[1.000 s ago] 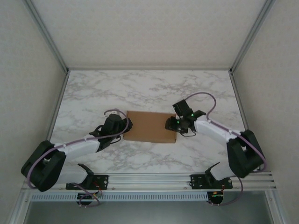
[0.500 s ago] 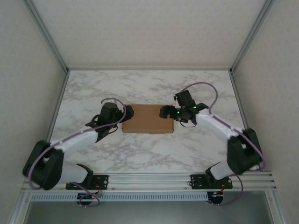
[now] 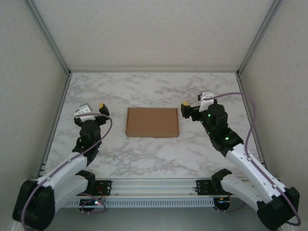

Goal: Fold the paper box

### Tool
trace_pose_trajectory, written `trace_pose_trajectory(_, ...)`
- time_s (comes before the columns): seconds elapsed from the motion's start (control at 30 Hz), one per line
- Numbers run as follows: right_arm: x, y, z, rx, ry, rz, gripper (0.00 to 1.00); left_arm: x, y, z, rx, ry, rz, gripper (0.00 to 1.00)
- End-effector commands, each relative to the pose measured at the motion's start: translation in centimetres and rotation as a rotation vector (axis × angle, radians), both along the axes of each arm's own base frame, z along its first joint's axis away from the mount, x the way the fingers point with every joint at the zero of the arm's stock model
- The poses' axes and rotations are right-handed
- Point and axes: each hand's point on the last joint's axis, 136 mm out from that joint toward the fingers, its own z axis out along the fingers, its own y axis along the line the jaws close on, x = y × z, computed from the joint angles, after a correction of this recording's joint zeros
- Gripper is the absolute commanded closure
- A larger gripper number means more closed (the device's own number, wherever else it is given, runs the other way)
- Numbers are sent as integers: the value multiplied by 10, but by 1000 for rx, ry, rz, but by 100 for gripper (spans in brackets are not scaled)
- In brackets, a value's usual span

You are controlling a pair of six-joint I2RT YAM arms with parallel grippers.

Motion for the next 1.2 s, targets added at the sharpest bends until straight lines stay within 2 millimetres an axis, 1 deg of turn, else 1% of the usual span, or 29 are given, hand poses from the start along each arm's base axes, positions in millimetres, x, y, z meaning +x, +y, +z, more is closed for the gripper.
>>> trace_pose_trajectory(0.0, 16, -44, -22, -141, -104, -228, 1, -5, 37, -16, 40, 13, 166, 0)
trace_pose_trajectory(0.03, 20, -53, -31, -174, -97, -260, 1, -4, 42, -27, 27, 37, 175, 0)
trace_pose_trajectory(0.1, 30, -78, -53, -233, -34, -353, 1, -3, 53, -47, -10, 66, 200, 0)
trace_pose_trajectory(0.13, 34, -89, -63, -249, -3, -390, 1, -3, 58, -49, -15, 61, 221, 0)
trace_pose_trajectory(0.17, 37, -103, -71, -237, 17, -440, 1, 0, 60, -49, -27, 57, 221, 0)
trace_pose_trajectory(0.2, 39, -110, -78, -203, 20, -446, 1, 3, 59, -45, -35, 23, 204, 0)
trace_pose_trajectory(0.23, 41, -114, -84, -162, 12, -425, 1, 5, 58, -41, -41, -17, 178, 0)
trace_pose_trajectory(0.27, 39, -120, -98, -112, 19, -405, 1, 9, 56, -38, -49, -45, 148, 0)
trace_pose_trajectory(0.37, 41, -141, -111, 41, -13, -424, 1, 26, 51, -37, 17, -18, 87, 0)
trace_pose_trajectory(0.43, 44, -147, -118, 95, -14, -422, 1, 32, 37, -33, 71, -46, -19, 0)
trace_pose_trajectory(0.47, 45, -150, -123, 115, 0, -430, 1, 37, 28, -39, 76, -37, -95, 0)
trace_pose_trajectory(0.53, 46, -150, -133, 113, 10, -427, 1, 41, 15, -46, 103, -27, -180, 0)
trace_pose_trajectory(0.67, 52, -141, -154, 99, 40, -373, 1, 48, 27, -52, 62, -10, -132, 0)
trace_pose_trajectory(0.7, 55, -139, -156, 97, 33, -365, 1, 48, 28, -54, 53, -4, -139, 0)
trace_pose_trajectory(0.77, 58, -137, -168, 96, 39, -355, 1, 47, 26, -55, 47, -22, -170, 0)
trace_pose_trajectory(0.8, 61, -133, -170, 90, 38, -332, 1, 46, 26, -58, 43, -13, -175, 0)
trace_pose_trajectory(0.83, 65, -124, -177, 75, 107, -280, 1, 47, 26, -56, 42, -20, -178, 0)
trace_pose_trajectory(0.87, 75, -108, -177, 63, 138, -189, 1, 47, 26, -57, 38, -15, -184, 0)
trace_pose_trajectory(0.9, 76, -105, -178, 42, 151, -178, 1, 47, 26, -57, 36, -19, -186, 0)
trace_pose_trajectory(1.17, 76, -106, -178, 48, 155, -183, 1, 47, 27, -57, 43, -15, -178, 0)
